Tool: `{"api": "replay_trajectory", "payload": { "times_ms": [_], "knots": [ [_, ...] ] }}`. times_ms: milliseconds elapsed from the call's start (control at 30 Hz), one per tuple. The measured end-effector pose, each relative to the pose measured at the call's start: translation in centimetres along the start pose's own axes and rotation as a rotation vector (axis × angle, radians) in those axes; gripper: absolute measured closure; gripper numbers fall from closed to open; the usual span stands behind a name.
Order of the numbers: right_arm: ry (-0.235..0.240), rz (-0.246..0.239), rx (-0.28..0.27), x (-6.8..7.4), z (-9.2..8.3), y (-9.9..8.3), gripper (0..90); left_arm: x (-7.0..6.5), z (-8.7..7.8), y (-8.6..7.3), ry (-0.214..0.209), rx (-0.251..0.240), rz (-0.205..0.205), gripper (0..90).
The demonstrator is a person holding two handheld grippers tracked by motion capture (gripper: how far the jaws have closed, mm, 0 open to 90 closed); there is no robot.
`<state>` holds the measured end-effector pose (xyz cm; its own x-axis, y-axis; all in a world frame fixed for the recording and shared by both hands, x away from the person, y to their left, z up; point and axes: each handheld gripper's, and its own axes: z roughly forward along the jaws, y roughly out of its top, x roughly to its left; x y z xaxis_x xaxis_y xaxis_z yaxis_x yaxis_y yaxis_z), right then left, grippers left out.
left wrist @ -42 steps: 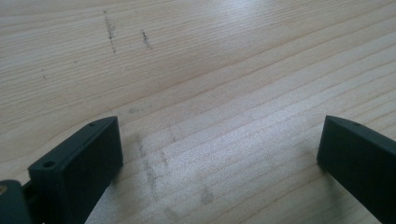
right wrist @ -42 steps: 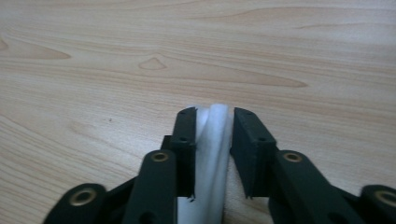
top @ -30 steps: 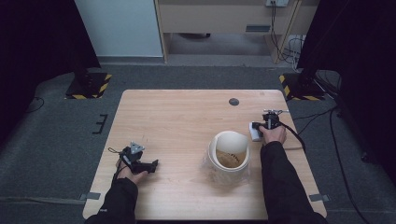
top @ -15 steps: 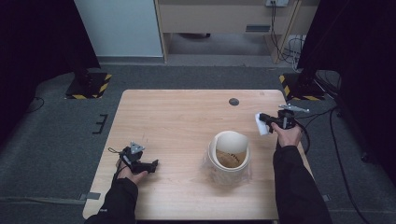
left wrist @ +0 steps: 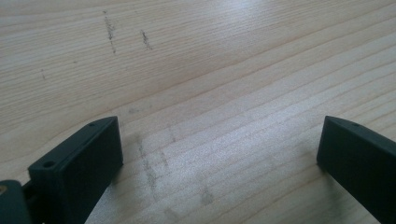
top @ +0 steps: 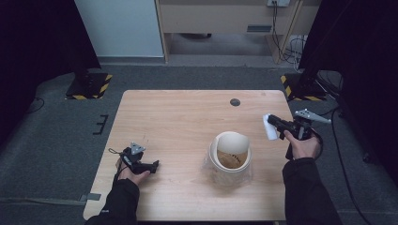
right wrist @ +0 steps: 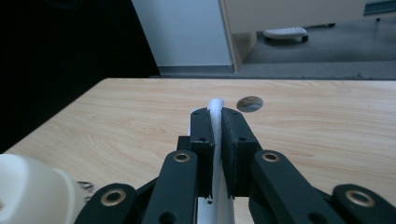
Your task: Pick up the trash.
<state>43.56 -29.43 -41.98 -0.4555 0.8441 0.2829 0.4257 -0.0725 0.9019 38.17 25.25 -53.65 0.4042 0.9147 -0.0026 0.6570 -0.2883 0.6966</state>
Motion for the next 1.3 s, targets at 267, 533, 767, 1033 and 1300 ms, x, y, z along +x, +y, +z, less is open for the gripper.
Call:
{"api": "replay_trajectory", "payload": {
  "times_ms": [267, 533, 767, 1033, 1300],
  "knots": [
    [0.030, -0.021, -0.059, 1.1, -2.2, 0.0, 83.7, 0.0, -0.1, 0.1, -0.005, 0.005, 0.003, 4.8],
    [0.035, -0.019, -0.077, 1.1, -3.1, -0.1, 83.7, -0.3, -0.9, 1.0, -0.040, 0.002, -0.023, 14.3],
    [0.059, -0.030, -0.120, 1.6, -4.2, 1.0, 83.7, -0.7, -1.7, 1.7, -0.068, -0.078, -0.025, 15.5],
    [0.090, -0.051, -0.153, 2.6, -5.1, 1.9, 83.8, -1.3, -2.5, 2.3, -0.102, -0.153, -0.038, 18.0],
    [0.131, -0.085, -0.198, 4.1, -6.1, 3.0, 83.8, -1.6, -3.4, 2.9, -0.114, -0.230, -0.056, 19.5]
  ]
}}
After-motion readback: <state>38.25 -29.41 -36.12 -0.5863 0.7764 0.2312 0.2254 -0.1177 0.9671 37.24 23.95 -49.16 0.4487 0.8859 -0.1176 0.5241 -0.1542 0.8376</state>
